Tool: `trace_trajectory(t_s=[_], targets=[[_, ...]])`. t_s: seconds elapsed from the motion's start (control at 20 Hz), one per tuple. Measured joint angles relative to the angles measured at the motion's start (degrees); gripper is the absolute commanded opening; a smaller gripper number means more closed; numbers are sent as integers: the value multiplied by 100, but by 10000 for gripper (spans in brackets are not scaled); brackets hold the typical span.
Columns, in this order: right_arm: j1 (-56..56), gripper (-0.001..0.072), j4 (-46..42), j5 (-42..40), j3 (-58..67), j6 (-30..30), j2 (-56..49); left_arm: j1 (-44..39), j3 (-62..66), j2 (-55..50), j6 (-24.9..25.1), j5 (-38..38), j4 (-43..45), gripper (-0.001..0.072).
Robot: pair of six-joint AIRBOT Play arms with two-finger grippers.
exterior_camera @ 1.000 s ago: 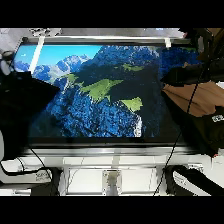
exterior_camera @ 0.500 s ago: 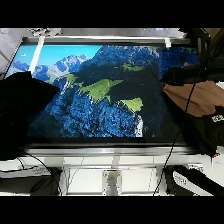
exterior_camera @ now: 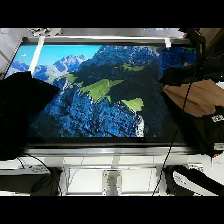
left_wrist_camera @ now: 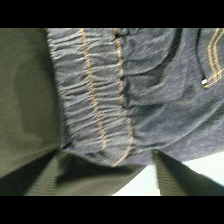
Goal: Fold the clothes and pants, and hang the long-sleeved shirts on hangers.
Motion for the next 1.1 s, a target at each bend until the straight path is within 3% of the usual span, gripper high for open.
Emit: trace_trajectory(t_s=[0.2, 0.25, 0.3, 0.35, 0.55, 0.9, 1.1], targets=[[0, 17, -11, -68, 0, 0, -28, 11, 0, -146, 107, 129, -417, 482], [0, 17, -15, -98, 0, 2, -31, 11, 0, -181, 138, 138, -516, 424], [0, 17, -15, -122, 0, 2, -31, 11, 0, -210, 177, 153, -560, 140], [0, 17, -20, -144, 0, 2, -35, 11, 0, -225, 251, 166, -603, 23], [0, 17, -35, -186, 0, 2, -35, 0, 0, -210, 568, 177, -809, 13], [0, 17, -168, -208, 0, 2, -35, -116, 0, 417, 1344, 118, -1904, 11], [0, 17, -531, -205, 0, -68, -35, -754, -2, 1154, 1722, -120, -2736, 11]])
